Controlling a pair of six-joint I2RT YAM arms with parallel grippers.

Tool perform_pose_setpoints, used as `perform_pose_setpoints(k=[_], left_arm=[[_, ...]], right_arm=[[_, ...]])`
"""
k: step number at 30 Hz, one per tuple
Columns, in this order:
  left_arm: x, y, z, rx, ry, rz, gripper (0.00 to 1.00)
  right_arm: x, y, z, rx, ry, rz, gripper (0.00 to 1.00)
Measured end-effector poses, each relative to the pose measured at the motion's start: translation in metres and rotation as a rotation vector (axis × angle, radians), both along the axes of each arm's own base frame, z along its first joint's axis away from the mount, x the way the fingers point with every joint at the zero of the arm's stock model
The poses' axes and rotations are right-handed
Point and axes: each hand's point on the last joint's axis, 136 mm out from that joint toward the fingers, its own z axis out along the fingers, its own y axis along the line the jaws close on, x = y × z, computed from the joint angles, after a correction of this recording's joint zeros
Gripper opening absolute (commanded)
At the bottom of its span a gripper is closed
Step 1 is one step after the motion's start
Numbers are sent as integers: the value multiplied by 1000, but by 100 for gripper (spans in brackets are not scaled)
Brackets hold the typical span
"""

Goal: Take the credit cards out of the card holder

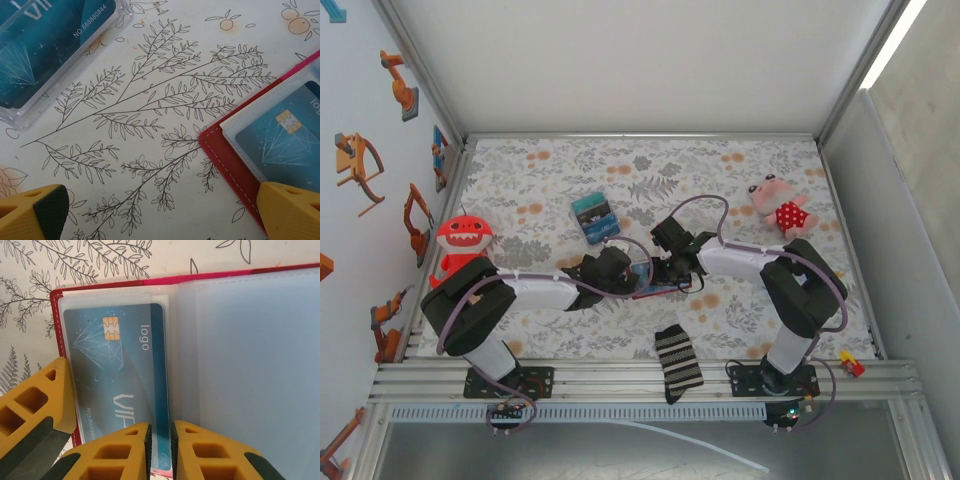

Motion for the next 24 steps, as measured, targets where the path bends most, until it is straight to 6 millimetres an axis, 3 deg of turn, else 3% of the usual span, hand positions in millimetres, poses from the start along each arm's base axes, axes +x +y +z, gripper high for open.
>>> perform_pose_setpoints(k=[24], left_arm=[[0, -3, 3, 61, -16, -2, 97]], right_arm=[[-3, -4, -2, -6, 21, -35, 19]])
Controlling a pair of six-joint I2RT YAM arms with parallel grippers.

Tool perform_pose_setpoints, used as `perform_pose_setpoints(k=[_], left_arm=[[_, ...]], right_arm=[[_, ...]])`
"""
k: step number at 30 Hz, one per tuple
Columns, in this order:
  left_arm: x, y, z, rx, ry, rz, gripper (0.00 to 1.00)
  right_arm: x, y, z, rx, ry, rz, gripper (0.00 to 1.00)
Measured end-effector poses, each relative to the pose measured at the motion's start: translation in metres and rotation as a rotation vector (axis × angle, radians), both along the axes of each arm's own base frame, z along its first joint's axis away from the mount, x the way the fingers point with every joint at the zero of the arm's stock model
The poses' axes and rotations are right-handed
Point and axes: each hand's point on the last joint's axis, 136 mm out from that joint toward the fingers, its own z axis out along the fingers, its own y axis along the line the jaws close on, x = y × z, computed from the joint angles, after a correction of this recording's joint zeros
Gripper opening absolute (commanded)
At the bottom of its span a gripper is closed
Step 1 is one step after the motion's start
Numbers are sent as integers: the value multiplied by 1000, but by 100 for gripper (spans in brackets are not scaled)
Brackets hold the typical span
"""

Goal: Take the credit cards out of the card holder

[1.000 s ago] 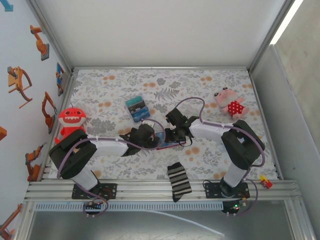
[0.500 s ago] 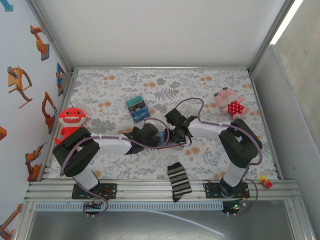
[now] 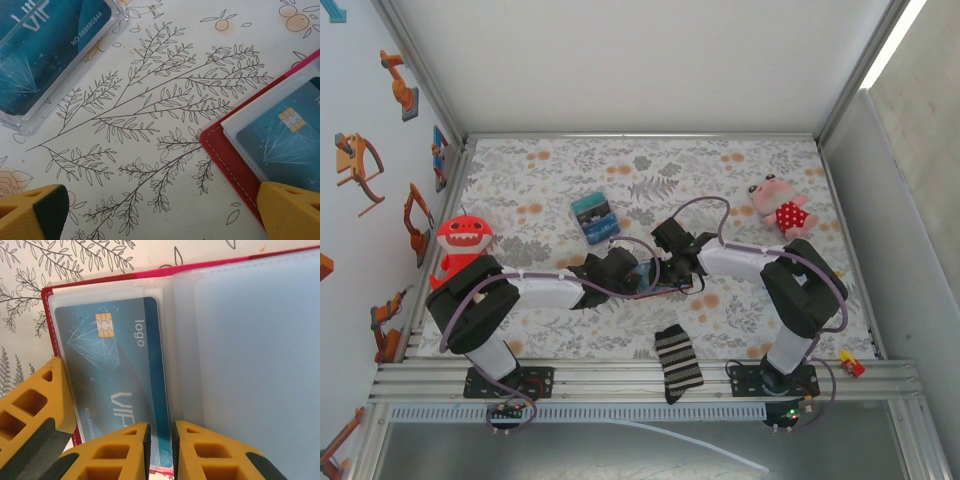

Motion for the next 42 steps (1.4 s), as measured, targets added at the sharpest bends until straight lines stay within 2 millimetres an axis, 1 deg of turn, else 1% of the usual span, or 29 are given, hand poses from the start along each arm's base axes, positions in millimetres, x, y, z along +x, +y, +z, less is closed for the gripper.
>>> perform_pose_setpoints(k=[8, 16, 23, 29, 32, 37, 42], left_arm=[[0, 0, 0, 7, 5, 0, 97], [-1, 0, 0, 14, 8, -2, 97], [-1, 1, 0, 23, 11, -4, 97], [0, 3, 0, 37, 4, 1, 97], [0, 4, 0, 44, 4, 1, 97], [0, 3, 0, 50, 2, 0, 97], [1, 4, 1, 61, -3, 4, 97]], right_arm=[[-1, -1, -1, 2, 3, -6, 20], [-3, 4, -5, 45, 14, -14, 19], [-5, 3, -4, 151, 29, -42, 14], [-6, 7, -2, 288, 55, -70, 14], [-6, 8, -1, 350, 65, -82, 15], [-6, 9, 0, 380, 67, -89, 14], [-6, 9, -1, 381, 70, -91, 7]])
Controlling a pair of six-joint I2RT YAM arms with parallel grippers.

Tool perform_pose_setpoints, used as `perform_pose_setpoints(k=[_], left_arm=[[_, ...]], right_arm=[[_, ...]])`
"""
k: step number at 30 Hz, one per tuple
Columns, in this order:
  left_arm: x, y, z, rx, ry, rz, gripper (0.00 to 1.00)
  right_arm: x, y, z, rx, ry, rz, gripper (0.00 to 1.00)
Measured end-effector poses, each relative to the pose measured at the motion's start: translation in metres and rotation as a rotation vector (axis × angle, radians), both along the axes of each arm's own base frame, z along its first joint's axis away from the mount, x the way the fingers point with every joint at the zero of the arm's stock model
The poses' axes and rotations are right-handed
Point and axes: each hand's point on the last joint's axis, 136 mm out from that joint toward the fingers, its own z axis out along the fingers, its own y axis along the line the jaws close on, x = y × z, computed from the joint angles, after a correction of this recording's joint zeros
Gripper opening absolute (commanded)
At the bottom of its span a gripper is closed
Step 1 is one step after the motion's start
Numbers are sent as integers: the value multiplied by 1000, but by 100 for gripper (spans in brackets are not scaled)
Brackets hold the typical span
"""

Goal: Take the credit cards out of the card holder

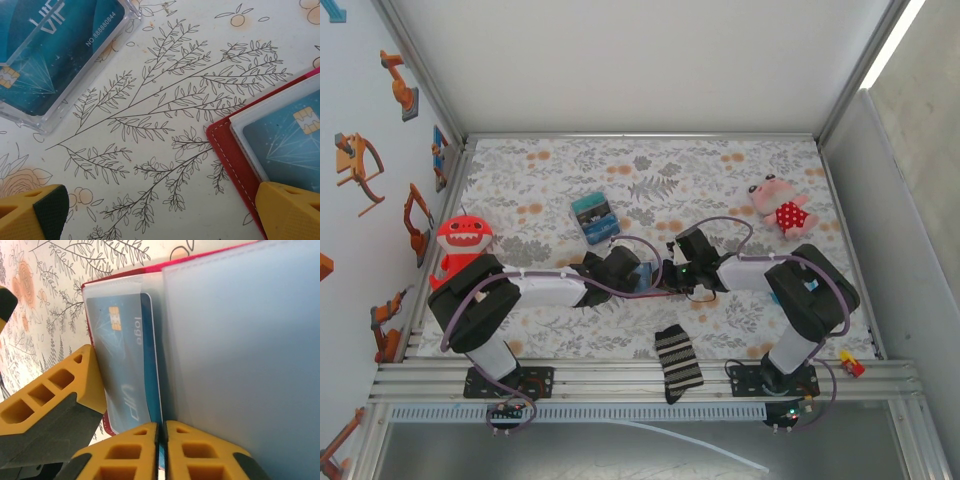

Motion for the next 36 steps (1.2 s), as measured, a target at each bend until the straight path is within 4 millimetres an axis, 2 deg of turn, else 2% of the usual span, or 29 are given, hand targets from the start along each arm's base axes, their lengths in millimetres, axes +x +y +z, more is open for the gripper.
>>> perform_pose_setpoints(k=[8, 12, 17, 26, 36], left_arm=[[1, 3, 1, 19, -6, 4, 97], [1, 3, 1, 22, -6, 4, 97], [1, 3, 1, 22, -6, 3, 97], [1, 3, 1, 26, -5, 2, 97], [1, 2, 2, 41, 7, 0, 97]], right_arm=[[0, 3, 0, 18, 0, 9, 8], [0, 5, 2, 34, -5, 13, 14], [-1, 7, 4, 65, -20, 23, 14], [-2, 6, 4, 79, -23, 24, 5], [1, 0, 11, 92, -45, 11, 4]])
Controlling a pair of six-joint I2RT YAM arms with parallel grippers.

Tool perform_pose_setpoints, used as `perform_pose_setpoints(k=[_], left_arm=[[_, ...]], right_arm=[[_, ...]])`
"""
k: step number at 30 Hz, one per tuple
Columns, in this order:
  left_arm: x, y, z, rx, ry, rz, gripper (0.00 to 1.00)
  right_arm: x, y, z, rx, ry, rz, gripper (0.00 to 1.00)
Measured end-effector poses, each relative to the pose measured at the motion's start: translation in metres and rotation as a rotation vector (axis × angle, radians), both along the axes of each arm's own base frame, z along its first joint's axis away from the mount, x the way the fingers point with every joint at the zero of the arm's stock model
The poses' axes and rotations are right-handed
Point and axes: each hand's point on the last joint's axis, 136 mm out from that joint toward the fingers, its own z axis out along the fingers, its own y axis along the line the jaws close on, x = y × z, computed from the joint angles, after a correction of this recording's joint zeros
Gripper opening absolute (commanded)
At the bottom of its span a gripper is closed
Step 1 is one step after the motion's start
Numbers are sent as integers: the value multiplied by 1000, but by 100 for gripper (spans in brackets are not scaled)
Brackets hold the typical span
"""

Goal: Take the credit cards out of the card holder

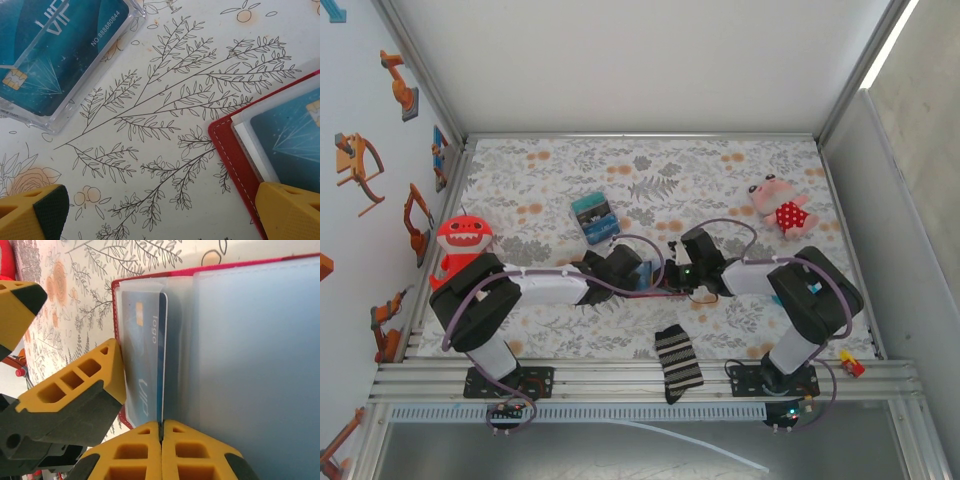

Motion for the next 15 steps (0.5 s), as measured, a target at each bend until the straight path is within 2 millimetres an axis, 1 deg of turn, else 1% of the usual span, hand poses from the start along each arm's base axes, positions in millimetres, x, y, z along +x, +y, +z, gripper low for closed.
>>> perform_pose_setpoints(k=[4, 15], left_arm=[[1, -2, 0, 4, 2, -2, 97], [1, -3, 0, 7, 4, -4, 97]], right_arm=[[2, -4, 3, -11, -10, -8, 4], [0, -20, -3, -91, -11, -9, 3]])
